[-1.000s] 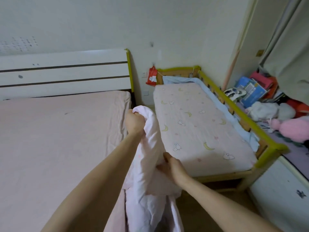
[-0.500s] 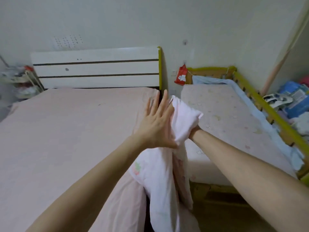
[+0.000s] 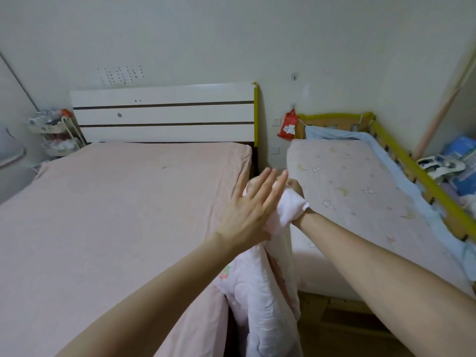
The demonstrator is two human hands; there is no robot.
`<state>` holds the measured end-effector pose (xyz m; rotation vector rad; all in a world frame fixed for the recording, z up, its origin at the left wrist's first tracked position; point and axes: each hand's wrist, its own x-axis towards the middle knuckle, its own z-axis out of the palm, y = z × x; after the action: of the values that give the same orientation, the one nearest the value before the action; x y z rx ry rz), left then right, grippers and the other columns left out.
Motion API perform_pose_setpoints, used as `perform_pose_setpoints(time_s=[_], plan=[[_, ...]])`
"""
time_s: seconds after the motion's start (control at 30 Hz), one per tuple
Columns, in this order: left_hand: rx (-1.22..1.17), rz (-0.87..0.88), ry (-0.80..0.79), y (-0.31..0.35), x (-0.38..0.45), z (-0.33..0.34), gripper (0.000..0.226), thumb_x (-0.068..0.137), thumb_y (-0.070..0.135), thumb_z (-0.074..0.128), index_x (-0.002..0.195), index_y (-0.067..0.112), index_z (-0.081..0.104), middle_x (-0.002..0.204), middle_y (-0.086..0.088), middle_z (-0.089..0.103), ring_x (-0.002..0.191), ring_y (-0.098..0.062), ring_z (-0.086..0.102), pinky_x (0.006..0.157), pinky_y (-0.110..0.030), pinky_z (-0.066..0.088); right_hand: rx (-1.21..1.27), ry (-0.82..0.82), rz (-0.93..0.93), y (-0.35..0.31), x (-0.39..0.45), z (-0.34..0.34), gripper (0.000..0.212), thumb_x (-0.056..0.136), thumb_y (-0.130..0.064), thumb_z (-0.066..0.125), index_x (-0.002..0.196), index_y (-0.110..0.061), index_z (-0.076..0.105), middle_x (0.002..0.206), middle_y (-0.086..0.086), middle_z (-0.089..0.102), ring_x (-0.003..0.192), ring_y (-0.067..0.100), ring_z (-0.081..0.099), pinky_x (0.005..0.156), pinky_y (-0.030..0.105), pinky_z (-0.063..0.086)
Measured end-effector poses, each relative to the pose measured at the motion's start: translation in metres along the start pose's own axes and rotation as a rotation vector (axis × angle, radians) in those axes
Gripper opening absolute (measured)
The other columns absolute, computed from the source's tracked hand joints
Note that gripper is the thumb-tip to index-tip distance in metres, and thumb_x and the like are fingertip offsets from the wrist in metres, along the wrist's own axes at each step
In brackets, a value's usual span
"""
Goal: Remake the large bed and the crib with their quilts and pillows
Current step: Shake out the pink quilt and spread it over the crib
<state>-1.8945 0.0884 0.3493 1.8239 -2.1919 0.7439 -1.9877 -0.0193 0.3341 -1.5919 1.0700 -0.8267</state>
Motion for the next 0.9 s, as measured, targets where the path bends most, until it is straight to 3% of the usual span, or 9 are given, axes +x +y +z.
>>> perform_pose_setpoints(time_s=[0.1,0.27,0.33,0.4,0.5,0.6,0.7,0.8,0.9], plan=[[0.074,-0.151,-0.161,-0.002,0.012,-0.006,0.075,0.084,0.018,0.057,0.147,-0.001,0.02,0.112,-0.009,0.064,0.108,-0.028,0.059,0.111,-0.045,0.03,0.025,0.02,-0.016,0.005,-0.004,0.003,0.04,0.092,0.003,0.044,0.058,-0.015,0.053,0.063,0.005,0.044,0.067,0.021,0.044,0.069,0.026,0.043],[-0.031,-0.242,-0.354,-0.026,0.039,-0.024,0.023,0.093,0.006,0.048,0.112,0.002,0.061,0.114,-0.014,0.064,0.105,-0.031,0.061,0.061,-0.012,0.036,-0.022,-0.105,-0.031,0.011,-0.024,0.008,0.016,0.093,0.0,0.046,0.103,-0.004,0.058,0.087,0.009,0.054,0.066,-0.002,0.049,0.053,0.006,0.038],[-0.093,-0.227,-0.356,-0.034,0.049,-0.03,0.026,0.096,0.005,0.045,0.116,-0.002,0.06,0.119,-0.017,0.062,0.11,-0.03,0.058,0.066,-0.004,0.039,-0.215,-0.258,0.009,0.037,-0.03,0.011,0.048,0.086,-0.005,0.057,0.131,-0.016,0.041,0.116,-0.002,0.052,0.095,0.008,0.054,0.063,0.011,0.042],[-0.089,-0.226,-0.298,-0.035,0.055,-0.04,0.028,0.097,0.011,0.046,0.12,0.005,0.06,0.12,-0.011,0.06,0.113,-0.025,0.055,0.078,-0.017,0.038,-0.259,-0.363,0.007,0.068,-0.038,0.022,0.079,0.073,-0.009,0.069,0.138,-0.025,0.027,0.123,-0.008,0.048,0.112,0.019,0.053,0.069,0.016,0.048],[-0.136,-0.163,-0.039,-0.038,0.051,-0.041,0.022,0.09,0.012,0.057,0.109,0.008,0.065,0.1,-0.008,0.06,0.097,-0.023,0.056,0.067,-0.026,0.031,-0.032,-0.204,0.168,0.1,-0.034,0.041,0.051,0.075,-0.017,0.075,0.118,-0.017,0.047,0.099,-0.006,0.061,0.094,0.019,0.062,0.07,0.021,0.052],[-0.146,-0.144,0.145,-0.059,0.034,-0.045,0.016,0.064,0.002,0.076,0.079,0.002,0.069,0.077,-0.011,0.057,0.073,-0.028,0.059,0.056,-0.022,0.027,-0.374,0.062,0.299,0.102,-0.017,0.039,0.023,0.092,-0.014,0.053,0.109,-0.001,0.063,0.093,0.014,0.069,0.075,0.029,0.064,0.066,0.036,0.054],[0.178,-0.263,-0.021,-0.09,0.008,-0.03,0.032,0.055,0.017,0.082,0.083,0.004,0.07,0.104,-0.017,0.064,0.093,-0.029,0.063,0.063,-0.021,0.042,-0.524,0.239,0.175,0.066,-0.002,0.023,0.027,0.089,-0.006,0.042,0.102,-0.006,0.066,0.097,0.017,0.068,0.083,0.032,0.062,0.068,0.035,0.048],[0.016,-0.397,-0.42,-0.094,-0.021,0.002,0.079,0.085,0.01,0.06,0.151,0.007,0.015,0.16,-0.013,-0.001,0.117,-0.033,0.047,0.077,-0.036,0.044,-0.533,0.212,-0.139,-0.005,0.009,0.024,0.017,0.083,-0.001,0.046,0.084,-0.006,0.063,0.081,0.011,0.063,0.076,0.029,0.056,0.059,0.032,0.039],[-0.318,-0.261,-0.388,-0.077,-0.017,0.017,0.112,0.08,0.013,0.063,0.145,0.017,-0.029,0.157,-0.004,-0.025,0.126,-0.03,0.044,0.084,-0.037,0.047,-0.593,0.107,-0.355,-0.041,0.009,0.035,0.015,0.078,0.001,0.045,0.074,-0.003,0.059,0.074,0.013,0.062,0.072,0.028,0.056,0.059,0.034,0.042]])
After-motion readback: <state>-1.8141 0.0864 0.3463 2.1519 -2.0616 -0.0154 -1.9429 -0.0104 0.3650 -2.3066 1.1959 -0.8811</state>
